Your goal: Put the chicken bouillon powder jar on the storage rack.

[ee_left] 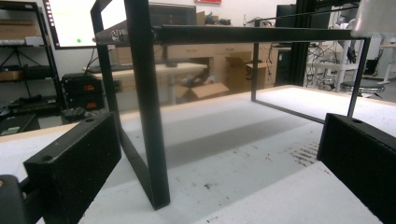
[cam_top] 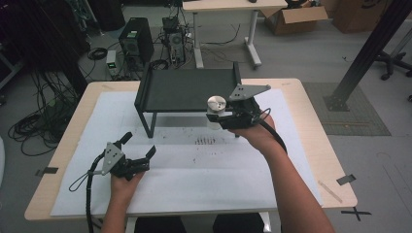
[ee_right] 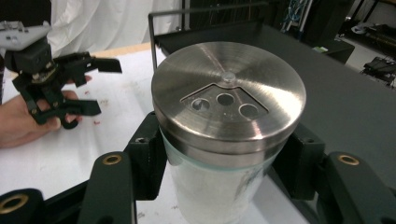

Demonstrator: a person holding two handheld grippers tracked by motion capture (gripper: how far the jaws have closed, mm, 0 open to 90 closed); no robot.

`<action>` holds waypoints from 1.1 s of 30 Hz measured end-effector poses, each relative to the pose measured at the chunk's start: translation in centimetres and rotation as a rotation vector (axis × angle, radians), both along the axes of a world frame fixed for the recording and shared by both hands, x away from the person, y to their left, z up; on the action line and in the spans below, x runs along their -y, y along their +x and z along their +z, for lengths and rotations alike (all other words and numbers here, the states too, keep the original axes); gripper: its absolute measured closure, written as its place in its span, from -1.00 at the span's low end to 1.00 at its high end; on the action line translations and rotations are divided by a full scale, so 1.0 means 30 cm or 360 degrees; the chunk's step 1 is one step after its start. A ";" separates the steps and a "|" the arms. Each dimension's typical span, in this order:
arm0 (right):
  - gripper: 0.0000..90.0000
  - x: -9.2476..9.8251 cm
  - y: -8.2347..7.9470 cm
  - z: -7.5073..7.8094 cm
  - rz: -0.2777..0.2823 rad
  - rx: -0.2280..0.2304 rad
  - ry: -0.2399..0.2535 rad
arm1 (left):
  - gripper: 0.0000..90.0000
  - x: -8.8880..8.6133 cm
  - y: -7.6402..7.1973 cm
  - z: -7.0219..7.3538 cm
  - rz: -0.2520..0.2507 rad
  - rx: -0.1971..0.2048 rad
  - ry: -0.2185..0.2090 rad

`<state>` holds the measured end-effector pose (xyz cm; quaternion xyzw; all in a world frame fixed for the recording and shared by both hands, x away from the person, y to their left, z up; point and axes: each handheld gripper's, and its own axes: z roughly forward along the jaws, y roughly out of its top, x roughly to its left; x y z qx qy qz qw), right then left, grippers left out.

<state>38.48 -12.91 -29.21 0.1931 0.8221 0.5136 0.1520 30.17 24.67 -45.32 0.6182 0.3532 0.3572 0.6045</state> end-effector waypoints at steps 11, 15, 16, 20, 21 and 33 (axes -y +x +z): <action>-0.05 -0.015 0.037 0.058 -0.0022 0.0001 0.0001 | -1.00 0.000 0.001 0.000 -0.0001 0.0001 -0.0002; -0.05 -0.019 0.050 0.063 -0.0031 -0.0008 -0.0001 | -1.00 0.000 0.001 0.000 -0.0001 0.0000 -0.0002; -0.05 -0.021 0.052 0.064 -0.0035 -0.0015 -0.0001 | -1.00 0.000 0.001 0.000 0.0000 0.0000 -0.0003; -0.05 -0.027 0.065 0.070 -0.0048 -0.0015 -0.0002 | -1.00 0.000 0.001 0.000 -0.0001 -0.0001 -0.0003; -0.05 -0.029 0.067 0.071 -0.0049 -0.0015 -0.0002 | -1.00 0.000 0.001 0.000 -0.0001 0.0001 -0.0002; -0.05 -0.042 0.097 0.082 -0.0072 -0.0025 -0.0016 | -0.99 0.000 0.001 0.000 -0.0001 -0.0001 -0.0003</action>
